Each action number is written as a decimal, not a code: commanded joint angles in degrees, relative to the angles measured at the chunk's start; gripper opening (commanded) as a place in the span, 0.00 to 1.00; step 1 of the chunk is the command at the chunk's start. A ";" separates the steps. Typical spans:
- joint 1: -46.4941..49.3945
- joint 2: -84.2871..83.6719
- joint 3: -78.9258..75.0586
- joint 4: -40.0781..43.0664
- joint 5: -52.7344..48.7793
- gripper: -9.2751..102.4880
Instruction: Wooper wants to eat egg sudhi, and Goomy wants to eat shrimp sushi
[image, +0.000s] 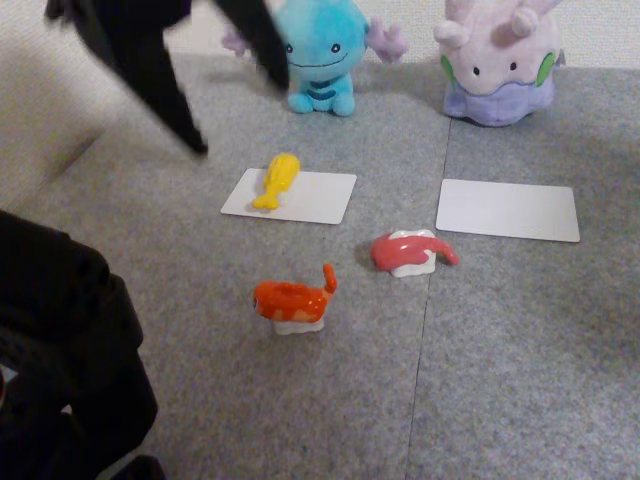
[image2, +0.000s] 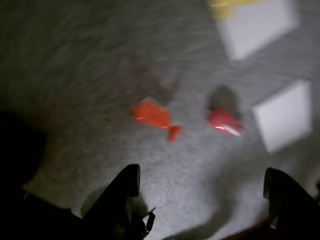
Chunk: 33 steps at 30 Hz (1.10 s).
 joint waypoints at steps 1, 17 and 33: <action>0.35 1.05 3.52 1.14 -4.66 0.34; 4.22 0.88 15.56 -5.01 -24.26 0.34; 14.41 -4.83 15.64 -15.29 -34.98 0.34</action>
